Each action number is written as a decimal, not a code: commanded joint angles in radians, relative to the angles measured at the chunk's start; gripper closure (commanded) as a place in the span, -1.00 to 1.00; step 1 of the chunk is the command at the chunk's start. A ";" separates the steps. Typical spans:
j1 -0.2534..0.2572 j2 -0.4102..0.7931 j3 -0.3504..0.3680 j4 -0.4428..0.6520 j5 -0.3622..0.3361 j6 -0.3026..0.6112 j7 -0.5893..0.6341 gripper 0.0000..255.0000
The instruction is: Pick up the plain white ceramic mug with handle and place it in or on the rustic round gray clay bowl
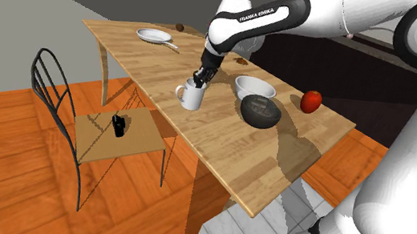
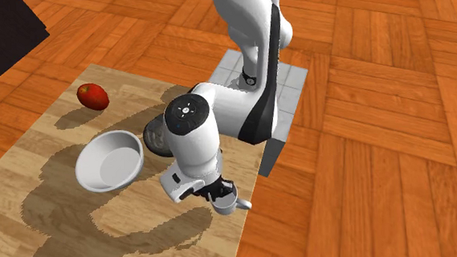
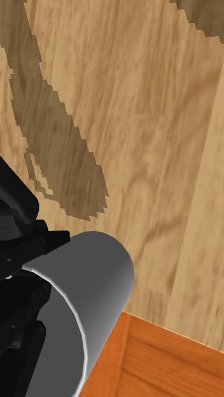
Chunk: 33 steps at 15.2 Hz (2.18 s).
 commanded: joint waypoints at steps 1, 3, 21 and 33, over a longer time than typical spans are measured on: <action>-0.001 -0.012 0.000 0.016 -0.001 -0.028 0.001 1.00; -0.001 -0.021 -0.001 0.031 -0.001 -0.052 0.003 1.00; -0.002 -0.075 -0.002 0.200 -0.007 -0.275 0.016 1.00; -0.126 -0.300 -0.127 -0.031 0.027 -0.289 -0.243 1.00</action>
